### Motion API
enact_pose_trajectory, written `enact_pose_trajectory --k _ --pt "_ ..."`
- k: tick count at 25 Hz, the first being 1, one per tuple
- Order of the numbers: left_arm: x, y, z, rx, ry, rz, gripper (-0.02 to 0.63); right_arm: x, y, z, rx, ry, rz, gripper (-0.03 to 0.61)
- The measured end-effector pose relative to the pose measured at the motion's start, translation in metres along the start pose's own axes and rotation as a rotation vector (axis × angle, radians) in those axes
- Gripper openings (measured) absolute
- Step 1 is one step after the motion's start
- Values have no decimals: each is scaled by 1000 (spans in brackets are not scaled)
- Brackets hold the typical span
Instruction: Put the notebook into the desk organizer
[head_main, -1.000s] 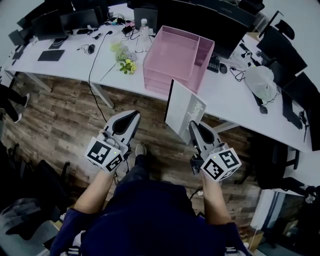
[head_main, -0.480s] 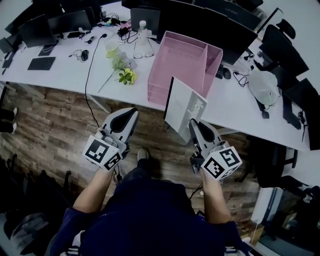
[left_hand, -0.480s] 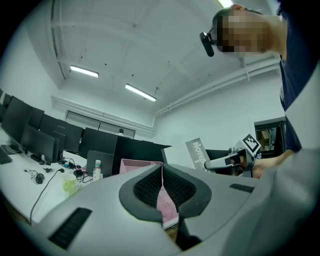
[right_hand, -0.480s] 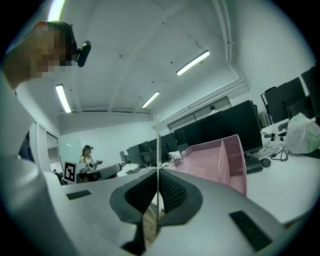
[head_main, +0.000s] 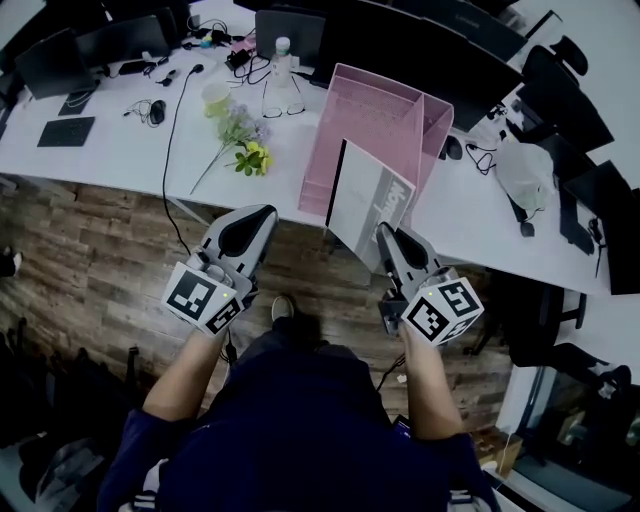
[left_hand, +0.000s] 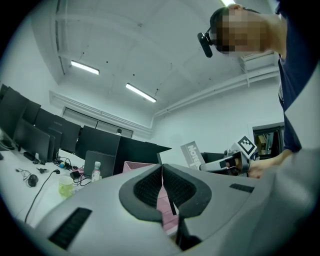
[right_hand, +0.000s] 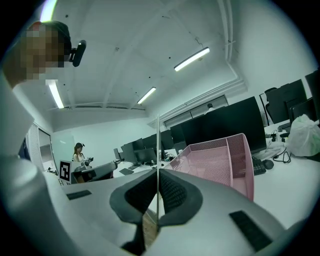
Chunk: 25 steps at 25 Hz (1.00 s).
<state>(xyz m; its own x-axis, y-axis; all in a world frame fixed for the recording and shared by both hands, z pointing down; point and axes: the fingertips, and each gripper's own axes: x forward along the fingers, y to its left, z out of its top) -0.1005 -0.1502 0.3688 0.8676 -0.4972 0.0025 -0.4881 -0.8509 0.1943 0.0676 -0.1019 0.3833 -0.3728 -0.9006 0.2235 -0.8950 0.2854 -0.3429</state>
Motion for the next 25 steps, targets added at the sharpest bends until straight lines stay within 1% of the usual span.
enact_pose_trajectory --k 7,12,18,25 --pt "0 13 -5 -16 6 6 34 21 -11 -6 22 33 -16 9" --pt "8 22 -10 -22 12 10 34 36 -18 -6 27 38 -9 9" --pt "29 27 -7 -17 14 16 34 52 -32 8 22 35 14 9" --pt "54 37 -4 -9 17 52 34 76 -55 24 -10 70 43 11"
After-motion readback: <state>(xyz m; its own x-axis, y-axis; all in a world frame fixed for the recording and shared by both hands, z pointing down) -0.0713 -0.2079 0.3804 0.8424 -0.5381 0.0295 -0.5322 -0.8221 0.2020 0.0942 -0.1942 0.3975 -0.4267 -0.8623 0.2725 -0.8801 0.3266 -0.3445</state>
